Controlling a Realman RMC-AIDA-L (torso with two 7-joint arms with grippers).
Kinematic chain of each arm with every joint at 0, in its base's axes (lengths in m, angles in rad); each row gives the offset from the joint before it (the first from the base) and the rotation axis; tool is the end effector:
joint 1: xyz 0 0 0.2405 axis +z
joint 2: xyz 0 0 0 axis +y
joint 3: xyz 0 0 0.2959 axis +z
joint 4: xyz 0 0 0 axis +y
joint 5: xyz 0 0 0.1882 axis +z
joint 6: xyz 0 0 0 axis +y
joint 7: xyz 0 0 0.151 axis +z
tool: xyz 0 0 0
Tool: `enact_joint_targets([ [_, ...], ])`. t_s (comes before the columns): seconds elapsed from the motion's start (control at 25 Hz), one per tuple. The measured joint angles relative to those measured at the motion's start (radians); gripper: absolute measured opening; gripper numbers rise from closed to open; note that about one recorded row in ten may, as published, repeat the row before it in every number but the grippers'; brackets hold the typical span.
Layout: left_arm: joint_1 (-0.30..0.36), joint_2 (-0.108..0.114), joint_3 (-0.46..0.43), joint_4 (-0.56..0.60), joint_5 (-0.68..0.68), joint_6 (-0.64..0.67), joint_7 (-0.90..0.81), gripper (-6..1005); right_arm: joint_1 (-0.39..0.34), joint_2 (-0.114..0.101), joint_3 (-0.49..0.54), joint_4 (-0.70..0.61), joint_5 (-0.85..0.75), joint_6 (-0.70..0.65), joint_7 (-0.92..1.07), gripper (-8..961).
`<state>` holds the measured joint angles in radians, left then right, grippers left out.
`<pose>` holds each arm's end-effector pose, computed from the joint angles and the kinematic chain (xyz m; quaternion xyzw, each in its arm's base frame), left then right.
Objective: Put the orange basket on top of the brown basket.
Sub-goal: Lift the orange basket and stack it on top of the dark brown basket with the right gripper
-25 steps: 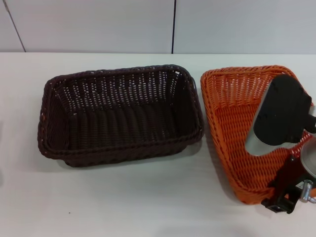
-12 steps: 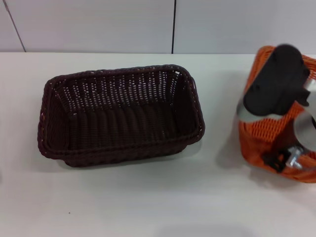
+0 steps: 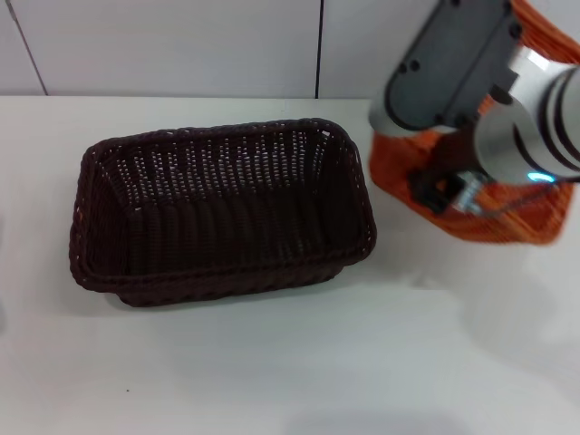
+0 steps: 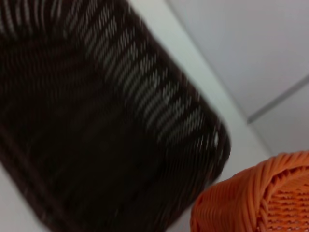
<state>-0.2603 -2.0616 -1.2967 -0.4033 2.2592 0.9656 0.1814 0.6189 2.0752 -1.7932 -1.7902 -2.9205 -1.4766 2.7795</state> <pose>-0.4092 0.3153 0.0352 -0.5441 -0.3055 -0.1997 0.7555 0.1235 0.3538 -0.0229 -0.9149 0.0982 -0.1858 0.3448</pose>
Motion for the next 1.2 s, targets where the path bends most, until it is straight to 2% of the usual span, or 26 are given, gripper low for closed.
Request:
enact_joint_targets([
  [0.08, -0.005, 0.000, -0.001, 0.002, -0.001, 0.001, -0.005, 796, 0.004, -0.001, -0.018, 0.001, 0.000, 0.086, -0.077, 131],
  [0.12, -0.005, 0.000, -0.001, 0.002, -0.001, 0.001, -0.005, 796, 0.004, -0.001, -0.018, 0.001, 0.000, 0.086, -0.077, 131],
  [0.24, -0.009, 0.001, -0.001, 0.005, -0.001, 0.000, -0.006, 796, -0.022, 0.001, -0.057, -0.022, 0.000, 0.165, -0.234, 131],
  [0.28, -0.012, 0.001, -0.001, 0.006, -0.001, -0.001, -0.006, 796, -0.044, 0.001, -0.087, -0.045, 0.000, 0.212, -0.352, 131],
  [0.32, -0.012, 0.001, -0.001, 0.006, -0.001, -0.001, -0.006, 796, -0.044, 0.001, -0.087, -0.045, 0.000, 0.212, -0.352, 131],
  [0.44, -0.015, 0.001, -0.001, 0.007, -0.003, -0.003, -0.006, 796, -0.073, 0.001, -0.118, -0.065, 0.002, 0.272, -0.515, 131],
  [0.48, -0.015, 0.001, -0.001, 0.007, -0.003, -0.003, -0.006, 796, -0.095, 0.002, -0.137, -0.065, 0.003, 0.315, -0.631, 131],
  [0.56, -0.018, 0.001, -0.002, 0.008, -0.006, -0.007, -0.008, 796, -0.103, 0.001, -0.144, -0.065, 0.004, 0.329, -0.677, 131],
  [0.64, -0.018, 0.001, -0.003, 0.008, -0.006, -0.009, -0.008, 796, -0.141, 0.000, -0.157, -0.065, 0.007, 0.379, -0.822, 131],
  [0.68, -0.018, 0.001, -0.003, 0.008, -0.006, -0.009, -0.008, 796, -0.182, -0.001, -0.165, -0.064, 0.015, 0.433, -0.960, 131],
  [0.72, -0.018, 0.001, -0.003, 0.008, -0.006, -0.009, -0.008, 796, -0.182, -0.001, -0.165, -0.064, 0.015, 0.433, -0.960, 131],
  [0.88, -0.023, -0.003, -0.007, 0.007, -0.007, -0.014, -0.008, 797, -0.270, -0.003, -0.188, -0.040, 0.034, 0.606, -1.231, 130],
  [0.92, -0.023, -0.003, -0.007, 0.007, -0.007, -0.014, -0.008, 797, -0.270, -0.003, -0.188, -0.040, 0.034, 0.606, -1.231, 130],
  [1.0, -0.026, -0.004, -0.015, 0.002, -0.008, -0.022, -0.015, 797, -0.274, -0.011, -0.189, -0.024, 0.051, 0.646, -1.273, 130],
  [1.04, -0.026, -0.005, -0.016, 0.001, -0.009, -0.026, -0.032, 797, -0.274, -0.020, -0.189, -0.010, 0.068, 0.671, -1.297, 130],
  [1.08, -0.026, -0.005, -0.016, 0.001, -0.009, -0.026, -0.032, 797, -0.275, -0.044, -0.196, 0.017, 0.109, 0.708, -1.361, 130],
  [1.12, -0.027, -0.005, -0.017, 0.000, -0.009, -0.027, -0.036, 797, -0.275, -0.044, -0.196, 0.017, 0.109, 0.708, -1.361, 130],
  [1.2, -0.027, -0.006, -0.016, -0.004, -0.012, -0.031, -0.040, 797, -0.275, -0.065, -0.204, 0.032, 0.150, 0.713, -1.420, 130],
])
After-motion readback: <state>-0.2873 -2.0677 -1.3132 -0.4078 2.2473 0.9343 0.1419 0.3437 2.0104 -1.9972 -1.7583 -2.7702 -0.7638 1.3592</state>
